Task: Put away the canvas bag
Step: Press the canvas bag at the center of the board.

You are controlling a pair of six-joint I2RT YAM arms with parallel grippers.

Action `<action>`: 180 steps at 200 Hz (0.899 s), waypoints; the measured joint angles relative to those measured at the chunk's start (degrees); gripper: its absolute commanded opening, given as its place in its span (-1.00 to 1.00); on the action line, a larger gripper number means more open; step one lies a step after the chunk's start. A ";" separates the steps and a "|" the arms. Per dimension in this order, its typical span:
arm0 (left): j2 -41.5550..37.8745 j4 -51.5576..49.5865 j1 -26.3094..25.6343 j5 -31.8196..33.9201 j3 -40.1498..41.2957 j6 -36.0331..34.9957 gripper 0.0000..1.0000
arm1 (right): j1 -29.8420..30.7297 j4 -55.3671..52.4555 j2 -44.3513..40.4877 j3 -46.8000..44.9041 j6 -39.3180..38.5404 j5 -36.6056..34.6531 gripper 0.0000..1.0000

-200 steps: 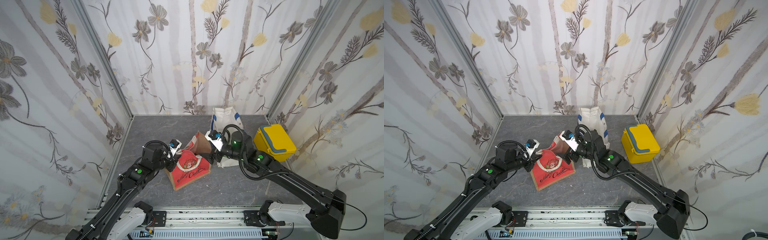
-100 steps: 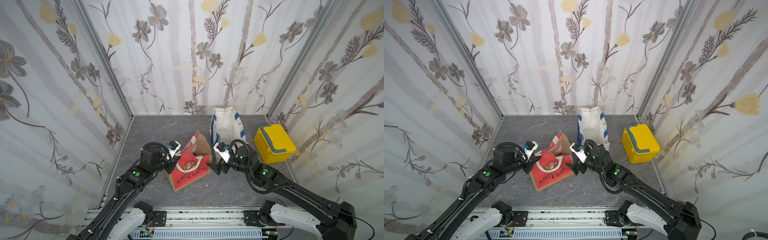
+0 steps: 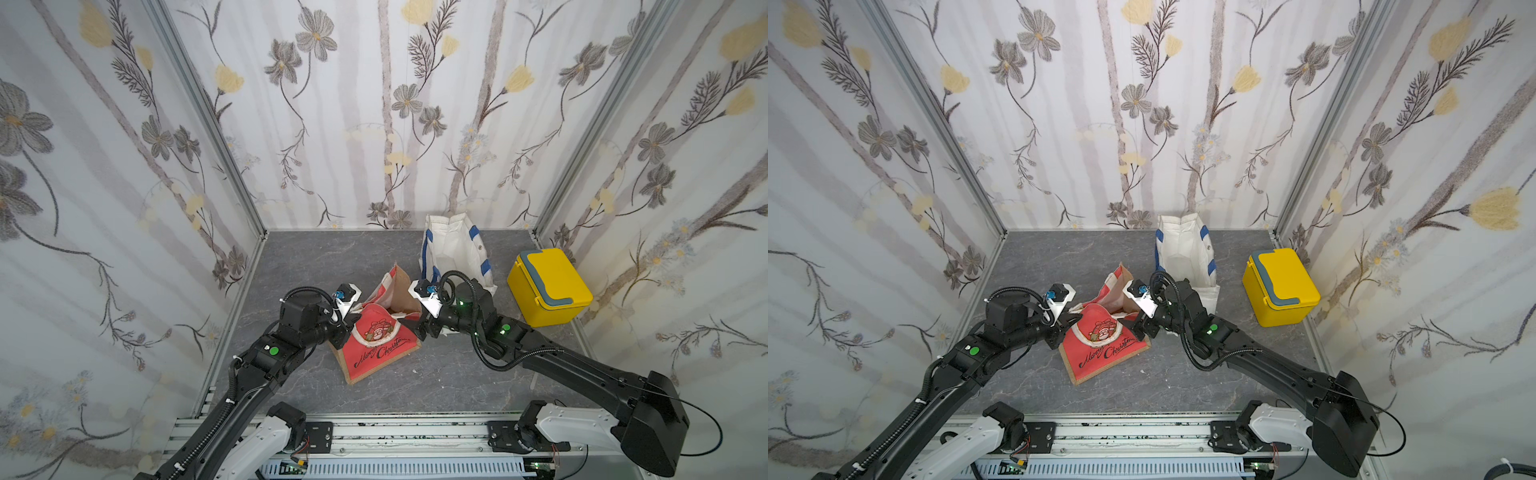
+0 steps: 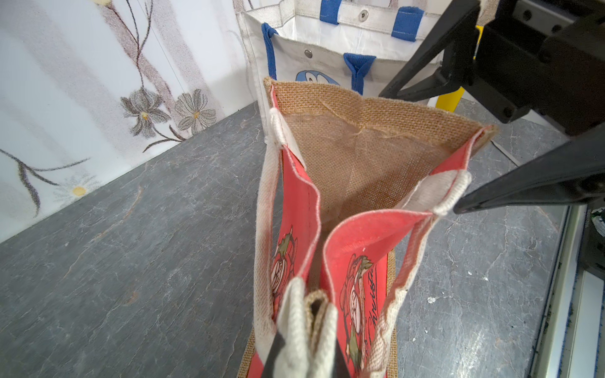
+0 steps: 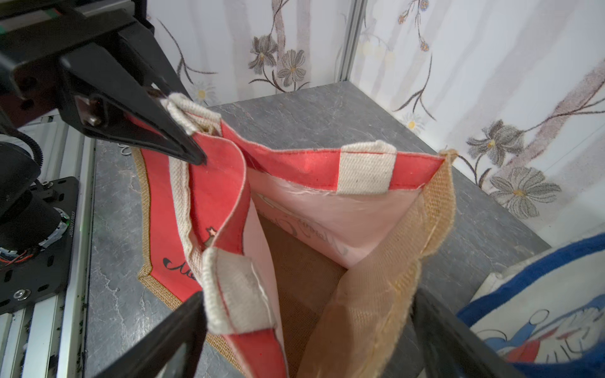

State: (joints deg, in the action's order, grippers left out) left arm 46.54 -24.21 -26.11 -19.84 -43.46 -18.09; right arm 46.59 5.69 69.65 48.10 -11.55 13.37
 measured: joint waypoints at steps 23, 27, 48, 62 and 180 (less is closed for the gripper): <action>-0.20 0.20 0.00 0.13 0.24 0.09 -1.00 | 0.00 0.94 1.25 0.00 -1.29 1.18 0.73; -0.22 0.22 0.00 0.15 0.24 0.11 -1.00 | 0.00 0.94 1.33 0.00 -1.66 1.29 0.72; -0.15 0.28 0.00 0.26 0.31 0.13 -1.00 | 0.00 1.44 1.40 -0.57 -3.02 1.31 0.72; 0.11 0.52 0.00 0.26 0.52 0.22 -1.00 | 0.00 1.68 1.40 -1.20 -3.96 1.25 0.72; 1.70 2.45 0.00 1.75 1.27 0.52 -1.00 | 0.00 7.02 8.11 -2.10 -6.93 0.98 0.42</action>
State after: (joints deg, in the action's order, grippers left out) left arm 48.25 -21.76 -26.11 -18.09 -42.19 -17.56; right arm 46.59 12.71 77.76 46.00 -18.48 14.35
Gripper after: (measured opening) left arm 0.117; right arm 0.838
